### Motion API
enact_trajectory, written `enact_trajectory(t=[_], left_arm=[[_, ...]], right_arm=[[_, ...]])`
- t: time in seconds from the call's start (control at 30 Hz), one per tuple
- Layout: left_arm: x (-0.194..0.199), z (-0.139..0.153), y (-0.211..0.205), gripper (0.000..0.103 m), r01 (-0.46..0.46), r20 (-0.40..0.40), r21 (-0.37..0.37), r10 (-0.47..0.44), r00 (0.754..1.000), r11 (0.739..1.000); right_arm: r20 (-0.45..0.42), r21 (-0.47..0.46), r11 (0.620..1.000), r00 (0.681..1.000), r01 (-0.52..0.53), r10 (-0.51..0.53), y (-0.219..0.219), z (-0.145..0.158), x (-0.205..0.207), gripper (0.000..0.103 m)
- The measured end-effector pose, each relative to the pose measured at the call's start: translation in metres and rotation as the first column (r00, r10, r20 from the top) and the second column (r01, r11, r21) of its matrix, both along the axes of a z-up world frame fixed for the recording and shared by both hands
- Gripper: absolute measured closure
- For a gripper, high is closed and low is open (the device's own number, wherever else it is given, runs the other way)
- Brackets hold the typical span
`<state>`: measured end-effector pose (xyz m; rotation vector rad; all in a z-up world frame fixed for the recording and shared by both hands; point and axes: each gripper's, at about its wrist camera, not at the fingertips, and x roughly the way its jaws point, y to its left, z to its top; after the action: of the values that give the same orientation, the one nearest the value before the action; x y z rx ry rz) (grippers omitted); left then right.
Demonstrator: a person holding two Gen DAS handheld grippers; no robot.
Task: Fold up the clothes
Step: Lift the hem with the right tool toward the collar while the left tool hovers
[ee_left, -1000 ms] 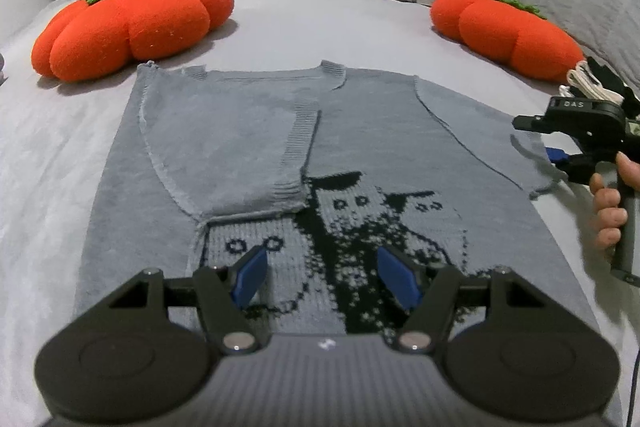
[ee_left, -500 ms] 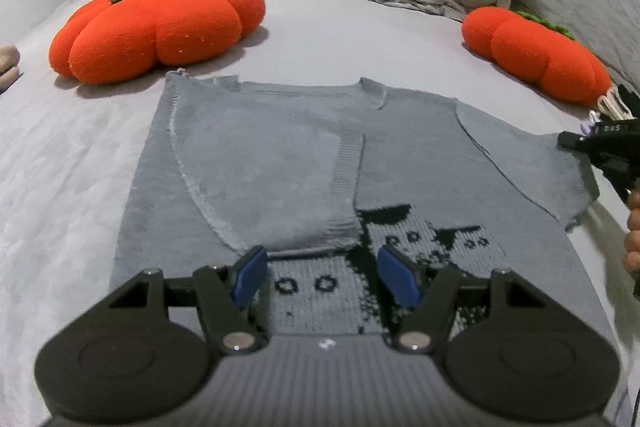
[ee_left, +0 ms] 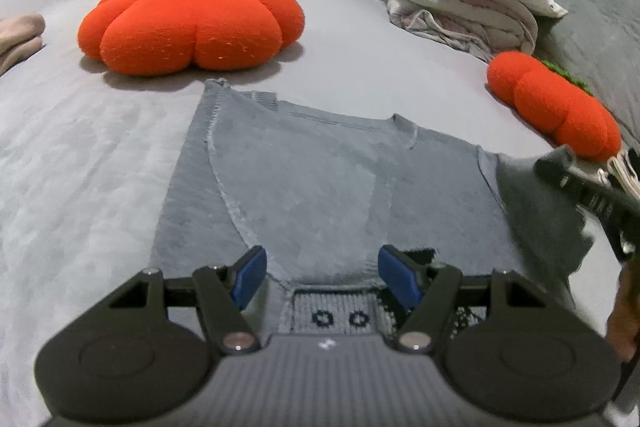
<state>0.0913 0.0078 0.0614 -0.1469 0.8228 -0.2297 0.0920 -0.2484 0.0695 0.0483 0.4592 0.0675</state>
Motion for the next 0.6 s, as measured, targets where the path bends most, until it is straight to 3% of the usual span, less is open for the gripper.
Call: enact_trajectory(t=[0.2, 0.53, 0.6], left_arm=[[0.003, -0.004, 0.0, 0.037, -0.005, -0.011, 0.01, 0.005, 1.0, 1.0], [0.004, -0.004, 0.005, 0.033, -0.022, -0.021, -0.01, 0.022, 1.0, 1.0], [0.004, -0.003, 0.006, 0.033, -0.025, -0.026, -0.024, 0.024, 0.999, 0.999]], right_arm=[[-0.045, -0.166, 0.983, 0.996, -0.077, 0.071, 0.052, -0.03, -0.003, 0.097], [-0.11, -0.098, 0.985, 0.985, -0.143, 0.132, 0.058, -0.04, -0.003, 0.096], [-0.135, -0.069, 0.982, 0.977, -0.174, 0.164, 0.059, -0.038, -0.004, 0.091]])
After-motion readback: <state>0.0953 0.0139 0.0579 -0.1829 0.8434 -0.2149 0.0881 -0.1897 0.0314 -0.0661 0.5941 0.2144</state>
